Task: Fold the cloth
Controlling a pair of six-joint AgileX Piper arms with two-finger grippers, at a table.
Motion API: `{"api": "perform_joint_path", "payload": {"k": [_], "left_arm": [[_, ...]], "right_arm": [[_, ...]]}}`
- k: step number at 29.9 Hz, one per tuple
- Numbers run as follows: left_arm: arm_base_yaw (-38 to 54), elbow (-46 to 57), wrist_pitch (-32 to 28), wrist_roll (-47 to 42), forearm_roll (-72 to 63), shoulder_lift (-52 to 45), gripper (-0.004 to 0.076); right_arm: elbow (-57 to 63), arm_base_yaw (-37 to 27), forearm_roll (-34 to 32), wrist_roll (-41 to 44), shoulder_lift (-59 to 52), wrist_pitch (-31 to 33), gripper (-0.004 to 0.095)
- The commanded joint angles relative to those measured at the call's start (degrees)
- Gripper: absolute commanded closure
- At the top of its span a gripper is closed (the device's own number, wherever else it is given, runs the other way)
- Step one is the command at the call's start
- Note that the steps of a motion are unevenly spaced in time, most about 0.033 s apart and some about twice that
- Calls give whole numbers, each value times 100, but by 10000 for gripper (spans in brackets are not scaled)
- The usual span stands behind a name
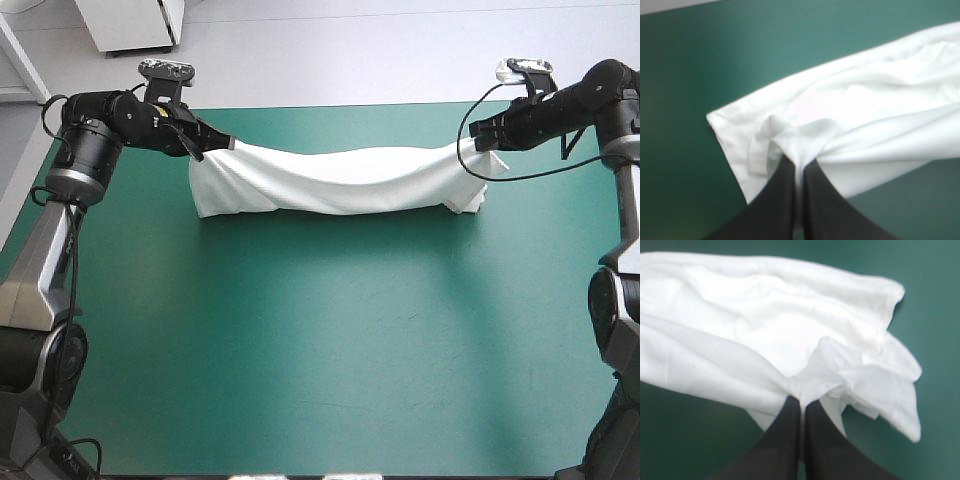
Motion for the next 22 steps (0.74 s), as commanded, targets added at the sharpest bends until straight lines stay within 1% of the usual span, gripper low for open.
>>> {"api": "perform_joint_path", "payload": {"k": [1,4,9,13,18,22], "left_arm": [[15,310,-14,2,-154,-672,733],[15,827,297,69,-114,-982,733],[15,1883,471,95,-44,-1598,733],[15,2753,459,95,-44,-1988,733],[15,3596,471,116,-117,-2184,733],[15,4068,511,161,-172,-2229,733]], "right_arm": [[551,-38,113,-153,-839,-160,925],[1278,-38,-73,-179,-1259,-170,925],[2714,-17,-344,-214,-1981,-228,925],[3747,178,-589,-256,-2502,-395,925],[4880,590,-1281,-116,-2789,-441,925],[5421,694,-1379,-90,-2881,-383,925]]}}
